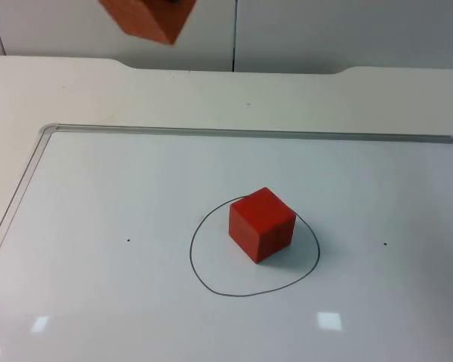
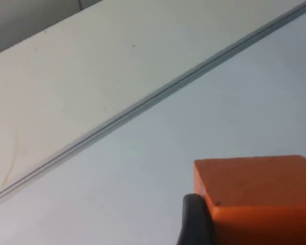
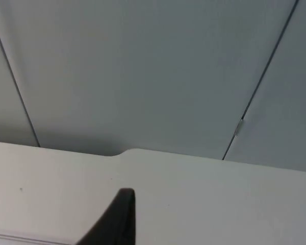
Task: Pick up one cube with the left hand and another cube with the right hand. First place the cube in the right hand at the target position, then stack the cube in the left hand on top.
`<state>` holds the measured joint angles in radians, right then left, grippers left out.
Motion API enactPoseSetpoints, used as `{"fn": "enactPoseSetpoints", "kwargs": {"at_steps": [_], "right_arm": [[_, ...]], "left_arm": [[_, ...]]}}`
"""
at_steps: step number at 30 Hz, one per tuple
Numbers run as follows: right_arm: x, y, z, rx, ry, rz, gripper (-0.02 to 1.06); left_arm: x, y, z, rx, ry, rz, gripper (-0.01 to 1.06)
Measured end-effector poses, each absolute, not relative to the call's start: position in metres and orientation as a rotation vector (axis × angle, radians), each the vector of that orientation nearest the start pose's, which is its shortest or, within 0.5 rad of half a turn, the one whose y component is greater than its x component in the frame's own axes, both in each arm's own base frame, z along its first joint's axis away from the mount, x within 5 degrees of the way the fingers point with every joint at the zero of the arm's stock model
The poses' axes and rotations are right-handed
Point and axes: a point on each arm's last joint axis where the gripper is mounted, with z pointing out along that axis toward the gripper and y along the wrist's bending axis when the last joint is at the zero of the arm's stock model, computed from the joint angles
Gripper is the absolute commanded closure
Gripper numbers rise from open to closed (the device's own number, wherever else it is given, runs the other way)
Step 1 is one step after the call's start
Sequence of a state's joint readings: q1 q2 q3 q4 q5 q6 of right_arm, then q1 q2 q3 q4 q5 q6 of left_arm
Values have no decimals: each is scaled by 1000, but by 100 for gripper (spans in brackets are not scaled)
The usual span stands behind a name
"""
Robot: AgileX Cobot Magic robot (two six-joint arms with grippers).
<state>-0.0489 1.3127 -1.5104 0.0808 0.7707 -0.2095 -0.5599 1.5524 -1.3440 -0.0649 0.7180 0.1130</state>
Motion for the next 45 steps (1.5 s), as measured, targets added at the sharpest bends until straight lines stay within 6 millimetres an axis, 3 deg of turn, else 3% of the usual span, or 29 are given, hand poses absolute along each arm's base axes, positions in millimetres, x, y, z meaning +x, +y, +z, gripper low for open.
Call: {"fn": "enactPoseSetpoints", "kwargs": {"at_steps": [3, 4, 8, 9, 13, 21, 27, 34, 45], "right_arm": [[280, -9, 455, -140, 2052, -66, -1], [280, -9, 455, -140, 2052, -66, -1], [280, -9, 455, -141, 2054, -66, -1], [280, -9, 455, -141, 2054, -66, -1], [280, -9, 455, -140, 2052, -66, -1], [280, -7, 455, -133, 2048, -41, -1], [280, -7, 455, -133, 2048, -41, -1], [280, -7, 455, -133, 2048, -41, -1], [280, -7, 456, -131, 2039, -40, -1]], "left_arm": [[298, -215, 314, 875, 2315, -257, 105], [298, -215, 314, 875, 2315, -257, 105], [305, -243, 266, 999, 2437, -219, 105], [305, -243, 266, 999, 2437, -219, 105], [304, -259, 232, 1086, 2501, -188, 105], [301, -266, 226, 1130, 2497, -169, 105], [312, -277, 218, 1180, 2543, -136, 105], [323, -291, 225, 1190, 2517, -149, 105], [317, -304, 205, 1229, 2551, -143, 105]]}}
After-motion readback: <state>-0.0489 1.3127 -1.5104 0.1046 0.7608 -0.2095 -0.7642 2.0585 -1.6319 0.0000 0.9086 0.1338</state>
